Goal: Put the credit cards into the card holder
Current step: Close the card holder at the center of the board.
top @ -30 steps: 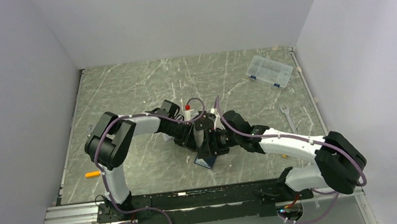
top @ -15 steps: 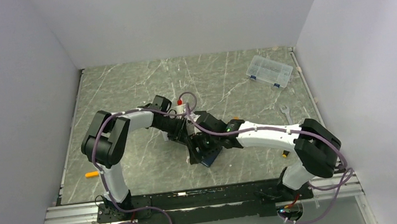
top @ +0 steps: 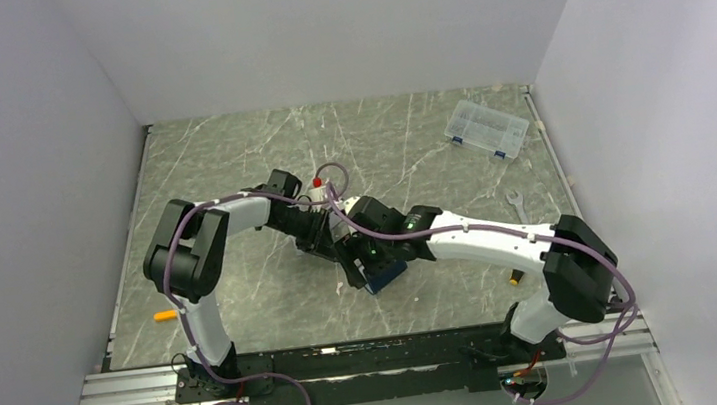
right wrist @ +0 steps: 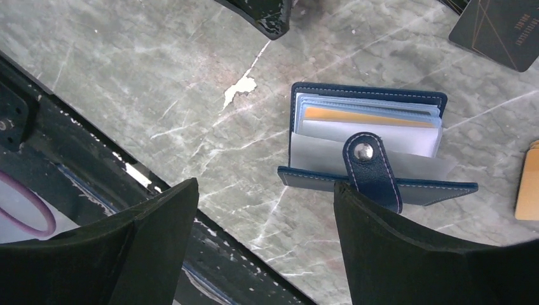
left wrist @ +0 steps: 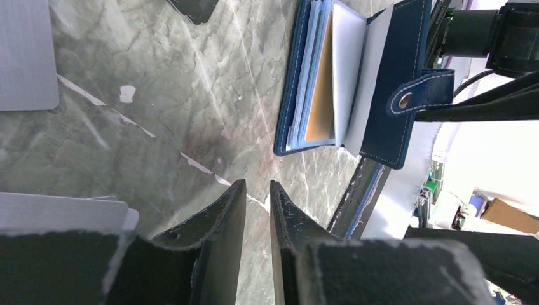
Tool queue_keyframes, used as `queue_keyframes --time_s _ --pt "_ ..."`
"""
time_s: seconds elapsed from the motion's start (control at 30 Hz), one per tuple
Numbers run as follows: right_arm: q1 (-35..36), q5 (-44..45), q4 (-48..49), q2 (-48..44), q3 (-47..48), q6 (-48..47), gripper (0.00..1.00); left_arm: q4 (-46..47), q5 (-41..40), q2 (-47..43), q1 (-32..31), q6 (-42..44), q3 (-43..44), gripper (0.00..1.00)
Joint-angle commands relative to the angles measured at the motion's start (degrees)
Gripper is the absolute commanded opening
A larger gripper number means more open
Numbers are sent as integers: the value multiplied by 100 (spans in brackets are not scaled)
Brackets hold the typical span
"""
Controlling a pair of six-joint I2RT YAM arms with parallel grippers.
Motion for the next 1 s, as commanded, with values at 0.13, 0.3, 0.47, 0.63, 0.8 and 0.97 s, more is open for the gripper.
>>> queue_keyframes --time_s 0.13,0.3,0.47,0.63,0.8,0.97 --pt "-304 -284 390 65 -213 -362 76 -178 342 -17 103 263 234 25" --pt "-713 -933 1223 185 -565 -489 75 -218 358 -12 101 332 224 24" --pt "-765 -1290 1521 823 -482 -582 71 -309 351 3 102 425 250 24" --pt "-759 -1446 1447 1079 -300 -547 68 -384 354 37 110 506 284 24" --pt "-884 -1309 1049 385 -23 -623 77 -442 353 25 140 577 321 24" --pt "-1402 -1749 1097 -366 -303 -333 80 -427 449 -138 149 695 319 25"
